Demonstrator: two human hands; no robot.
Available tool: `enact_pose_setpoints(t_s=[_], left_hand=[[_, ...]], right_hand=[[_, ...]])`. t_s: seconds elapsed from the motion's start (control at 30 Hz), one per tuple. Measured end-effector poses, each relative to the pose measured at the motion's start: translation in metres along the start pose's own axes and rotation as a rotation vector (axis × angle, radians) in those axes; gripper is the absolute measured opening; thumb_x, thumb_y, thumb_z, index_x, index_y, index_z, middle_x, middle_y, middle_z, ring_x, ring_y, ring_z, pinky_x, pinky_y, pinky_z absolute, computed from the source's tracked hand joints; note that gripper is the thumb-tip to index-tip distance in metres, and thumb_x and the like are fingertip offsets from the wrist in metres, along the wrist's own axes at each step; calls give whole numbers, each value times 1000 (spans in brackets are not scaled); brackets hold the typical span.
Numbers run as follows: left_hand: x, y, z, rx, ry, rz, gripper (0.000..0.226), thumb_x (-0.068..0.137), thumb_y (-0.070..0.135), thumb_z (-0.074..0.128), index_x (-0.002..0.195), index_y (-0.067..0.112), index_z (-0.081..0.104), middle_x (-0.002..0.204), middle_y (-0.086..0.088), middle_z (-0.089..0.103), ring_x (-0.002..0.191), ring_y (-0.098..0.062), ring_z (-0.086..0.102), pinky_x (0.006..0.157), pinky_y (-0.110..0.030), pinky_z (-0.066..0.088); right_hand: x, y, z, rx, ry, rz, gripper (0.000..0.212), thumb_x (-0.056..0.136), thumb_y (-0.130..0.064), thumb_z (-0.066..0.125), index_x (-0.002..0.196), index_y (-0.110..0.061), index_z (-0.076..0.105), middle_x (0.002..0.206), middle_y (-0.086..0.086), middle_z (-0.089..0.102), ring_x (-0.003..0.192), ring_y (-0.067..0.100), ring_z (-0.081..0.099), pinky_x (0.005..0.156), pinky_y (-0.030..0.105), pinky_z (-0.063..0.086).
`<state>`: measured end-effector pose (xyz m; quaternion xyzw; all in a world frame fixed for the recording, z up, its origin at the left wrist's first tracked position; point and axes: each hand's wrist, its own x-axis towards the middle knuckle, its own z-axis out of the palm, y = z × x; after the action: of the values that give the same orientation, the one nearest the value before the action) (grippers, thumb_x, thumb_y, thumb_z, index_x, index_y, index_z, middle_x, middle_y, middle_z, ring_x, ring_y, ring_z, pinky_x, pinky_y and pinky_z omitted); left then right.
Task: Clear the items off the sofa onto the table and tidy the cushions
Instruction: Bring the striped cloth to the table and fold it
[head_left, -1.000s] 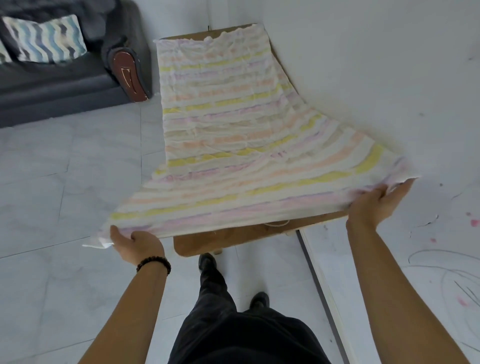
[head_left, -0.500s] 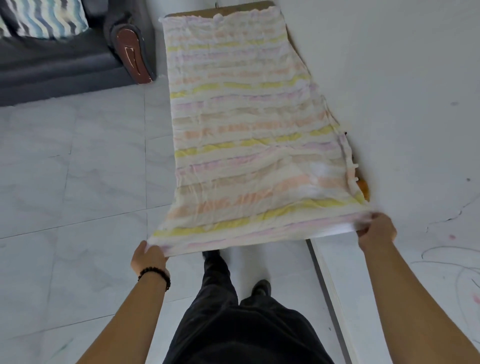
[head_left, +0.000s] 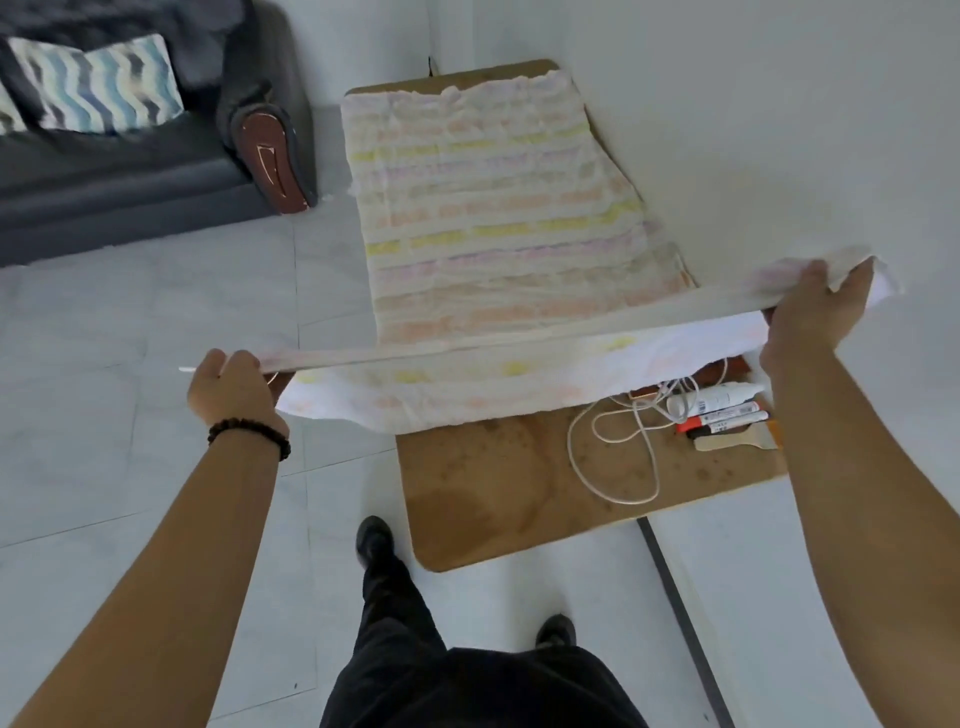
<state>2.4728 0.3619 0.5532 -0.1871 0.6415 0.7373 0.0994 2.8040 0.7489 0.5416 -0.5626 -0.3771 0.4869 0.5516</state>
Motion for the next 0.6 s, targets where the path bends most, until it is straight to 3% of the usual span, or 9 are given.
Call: enact_pose_setpoints(t_s=[0.07,0.13,0.23,0.3,0.37,0.43,0.53,0.6], left_hand=[[41,9,13,-51,-70,-7,57,83,-5,47,139,-10,37,113,-22,58,79,-23,64,69,-33,61],[84,21,32,27,-114,-57,52,87,-6,44,139,-8,41,103,-12,56,81,-23,69,67,-32,61],[148,18,50,160,-175,-132,45,90,-4,46,135,-6,47,108,-13,60,79,-21,66,60,-25,57],[186,15,61,217,-175,-197,46,89,-4,51,135,-1,51,120,-17,61,77,-22,65,59,-23,57],[220,13,71,249,-188,-230,49,89,-3,54,137,4,51,130,-16,56,69,-23,65,64,-25,59],[245,16,84,290,-218,-257,52,90,0,54,141,6,46,138,-13,51,61,-19,64,78,-30,59],[272,28,104,318,-245,-307,60,90,0,53,147,7,37,146,-7,43,62,-15,64,93,-36,54],[287,39,117,336,-295,-294,65,90,-1,54,150,8,32,150,-6,37,66,-14,64,95,-36,53]], right_hand=[[-6,-13,30,14,-27,16,57,100,-27,46,153,-33,28,146,-1,48,117,16,60,83,36,61],[-11,-20,69,-5,-12,16,54,103,-23,42,154,-33,26,146,0,44,115,18,60,75,36,62],[-29,-7,123,1,23,95,59,103,-20,43,156,-35,22,142,-1,45,108,18,63,73,34,63],[-40,5,163,-18,55,186,74,97,-11,51,156,-38,14,136,-4,50,92,11,70,75,30,62],[-52,24,210,-16,48,279,93,90,2,58,157,-37,7,131,2,54,85,11,70,71,26,61],[-63,40,249,-88,37,336,97,88,11,56,157,-34,4,125,7,52,86,14,64,65,23,58],[-65,55,281,-91,75,373,83,93,11,46,154,-34,14,109,5,54,83,13,58,62,21,55],[-66,45,298,-61,91,374,64,97,6,42,143,-37,32,119,5,53,89,12,55,64,20,56]])
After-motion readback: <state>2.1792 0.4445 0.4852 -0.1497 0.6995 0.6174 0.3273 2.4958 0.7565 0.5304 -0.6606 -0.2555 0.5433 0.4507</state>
